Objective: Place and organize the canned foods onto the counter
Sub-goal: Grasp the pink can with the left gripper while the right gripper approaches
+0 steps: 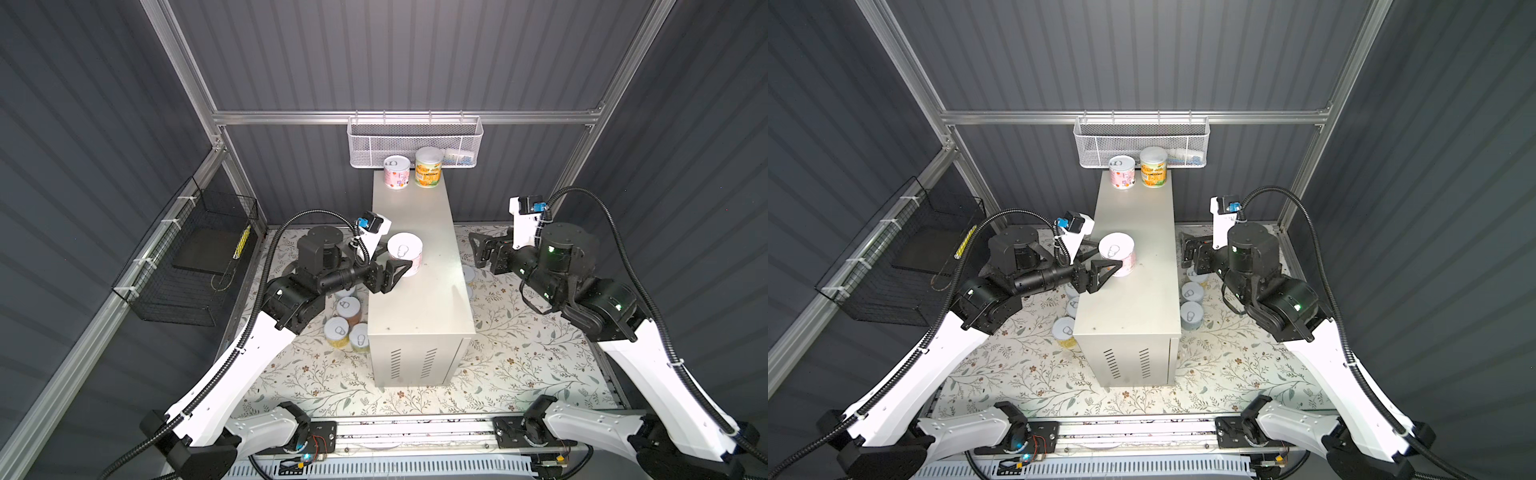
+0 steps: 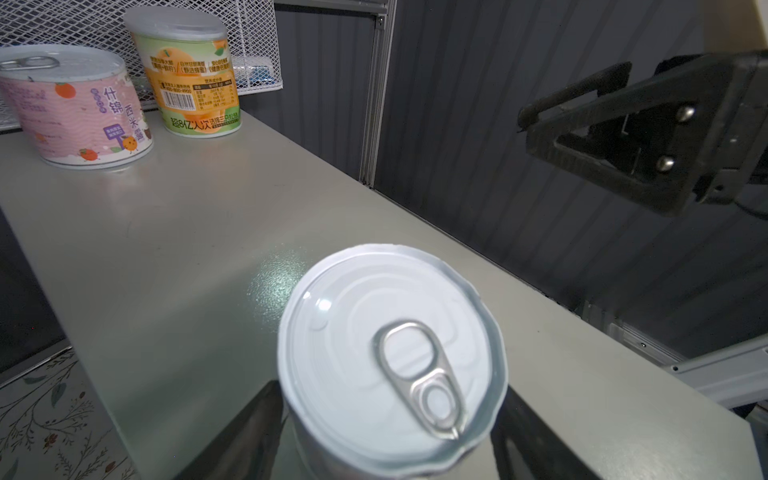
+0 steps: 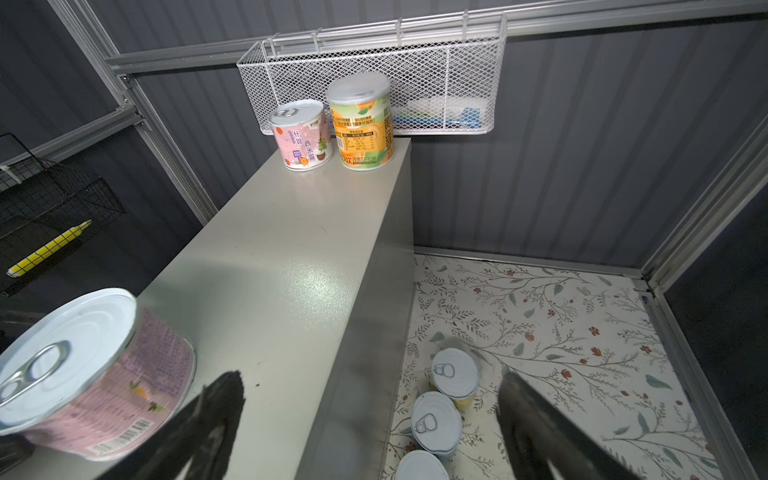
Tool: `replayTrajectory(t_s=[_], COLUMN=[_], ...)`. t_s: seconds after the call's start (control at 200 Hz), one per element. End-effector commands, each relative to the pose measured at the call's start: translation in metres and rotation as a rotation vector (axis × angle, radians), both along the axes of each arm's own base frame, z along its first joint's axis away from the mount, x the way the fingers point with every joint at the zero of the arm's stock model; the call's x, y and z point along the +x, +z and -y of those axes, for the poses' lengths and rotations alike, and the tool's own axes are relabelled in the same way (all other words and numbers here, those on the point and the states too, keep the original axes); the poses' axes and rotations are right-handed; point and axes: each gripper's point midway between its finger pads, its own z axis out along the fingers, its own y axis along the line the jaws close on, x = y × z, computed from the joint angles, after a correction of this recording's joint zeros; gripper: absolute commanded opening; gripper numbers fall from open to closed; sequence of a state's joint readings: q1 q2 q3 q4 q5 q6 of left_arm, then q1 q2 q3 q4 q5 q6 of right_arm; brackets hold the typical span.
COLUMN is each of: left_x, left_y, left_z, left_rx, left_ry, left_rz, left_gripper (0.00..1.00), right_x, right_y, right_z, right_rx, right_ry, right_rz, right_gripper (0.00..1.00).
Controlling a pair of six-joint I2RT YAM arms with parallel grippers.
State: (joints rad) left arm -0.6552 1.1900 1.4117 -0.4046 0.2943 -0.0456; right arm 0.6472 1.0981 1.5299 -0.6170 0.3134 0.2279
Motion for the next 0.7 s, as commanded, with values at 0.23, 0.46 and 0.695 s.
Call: replayTrajectory(t_s=[0.23, 0.46, 0.695], left_x=[0.024, 0.044, 0.065], left_y=[0.016, 0.01, 0.003], left_z=[-0.001, 0.005, 0.007], left_rx=[-0.013, 0.022, 0.057], left_ry=[0.101, 0.138, 0.199], left_rz=[0.067, 0.069, 0.082], left_gripper=[0.66, 0.69, 0.76], right_x=[-0.001, 0.003, 0.013], right_y=[0.002, -0.001, -0.011], right_z=[0.009, 0.009, -0.034], right_rx=[0.043, 0.053, 0.064], right_ry=[-0.003, 0.006, 0.194], right_rz=[0.017, 0.011, -0.058], right_gripper=[0.96, 0.96, 0.94])
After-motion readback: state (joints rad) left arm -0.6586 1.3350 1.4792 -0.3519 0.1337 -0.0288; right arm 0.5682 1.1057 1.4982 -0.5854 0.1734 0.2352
